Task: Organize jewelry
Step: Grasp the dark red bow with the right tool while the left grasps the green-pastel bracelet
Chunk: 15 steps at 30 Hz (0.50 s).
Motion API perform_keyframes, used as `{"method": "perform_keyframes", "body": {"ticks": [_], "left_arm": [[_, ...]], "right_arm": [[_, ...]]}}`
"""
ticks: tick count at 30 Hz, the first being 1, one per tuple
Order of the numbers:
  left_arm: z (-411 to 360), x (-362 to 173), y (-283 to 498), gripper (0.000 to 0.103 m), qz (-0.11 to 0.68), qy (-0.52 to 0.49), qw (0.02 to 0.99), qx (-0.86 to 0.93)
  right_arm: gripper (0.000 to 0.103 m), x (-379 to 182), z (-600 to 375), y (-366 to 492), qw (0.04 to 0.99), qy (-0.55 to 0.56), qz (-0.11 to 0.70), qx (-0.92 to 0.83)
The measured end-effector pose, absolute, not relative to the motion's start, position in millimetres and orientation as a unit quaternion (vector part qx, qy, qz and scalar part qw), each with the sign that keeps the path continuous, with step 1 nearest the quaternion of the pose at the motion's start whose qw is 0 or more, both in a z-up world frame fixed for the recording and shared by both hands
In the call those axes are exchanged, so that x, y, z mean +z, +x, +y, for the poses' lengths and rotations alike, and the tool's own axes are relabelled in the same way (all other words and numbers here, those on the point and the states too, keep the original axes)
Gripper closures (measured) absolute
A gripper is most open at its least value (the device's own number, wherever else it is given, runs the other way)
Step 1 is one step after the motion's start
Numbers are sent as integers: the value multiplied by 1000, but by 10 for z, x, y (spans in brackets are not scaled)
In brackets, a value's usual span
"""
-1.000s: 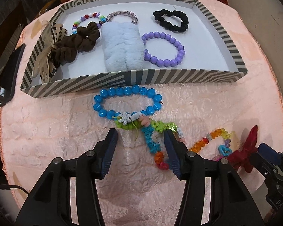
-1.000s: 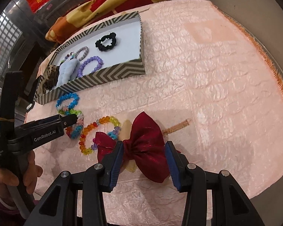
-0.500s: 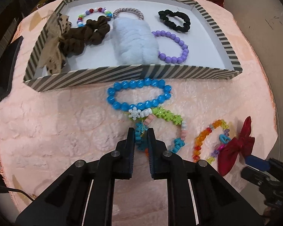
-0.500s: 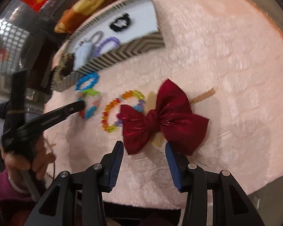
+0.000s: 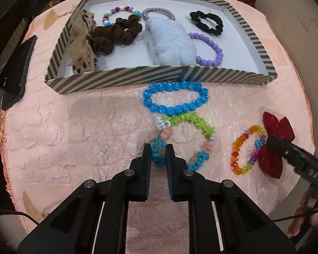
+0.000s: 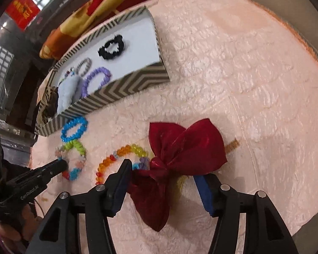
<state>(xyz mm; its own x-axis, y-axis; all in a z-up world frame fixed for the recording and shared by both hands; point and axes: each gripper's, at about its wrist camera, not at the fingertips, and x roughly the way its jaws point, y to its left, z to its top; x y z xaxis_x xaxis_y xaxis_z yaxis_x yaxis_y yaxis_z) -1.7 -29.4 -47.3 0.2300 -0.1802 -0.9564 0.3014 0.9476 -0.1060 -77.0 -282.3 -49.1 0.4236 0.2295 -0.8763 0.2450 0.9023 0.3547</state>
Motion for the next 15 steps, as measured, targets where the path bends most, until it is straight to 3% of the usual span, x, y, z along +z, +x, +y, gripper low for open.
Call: {"method": "perform_keyframes", "body": {"ticks": [2,3,4,8,9,11,15], "left_arm": [[-247,-468,-43,78,602,47,783,-152],[-230,-472,-34,72,602,43,783,-151],[-216,-475,-30,71,603,40,783,-150],[-257,-533,0,70,601,40,785,-143],[-308,-522,-21,71,599,42,787,-143],[-328,-534,-41,92,600,40,785,-151],[-265,-462,-7,91,597,28,784,-169]], "right_arm": [[48,-492,-2825,-759,818,216,533,-4],[57,-487,-2813,-759,820,202,535,-9],[68,-486,-2787,-749,823,188,535,-15],[84,-502,-2863,-816,824,196,532,-4],[85,-479,-2894,-838,826,197,529,-3],[86,-409,-2911,-870,832,198,518,0],[87,-198,-2998,-949,844,212,493,14]]}}
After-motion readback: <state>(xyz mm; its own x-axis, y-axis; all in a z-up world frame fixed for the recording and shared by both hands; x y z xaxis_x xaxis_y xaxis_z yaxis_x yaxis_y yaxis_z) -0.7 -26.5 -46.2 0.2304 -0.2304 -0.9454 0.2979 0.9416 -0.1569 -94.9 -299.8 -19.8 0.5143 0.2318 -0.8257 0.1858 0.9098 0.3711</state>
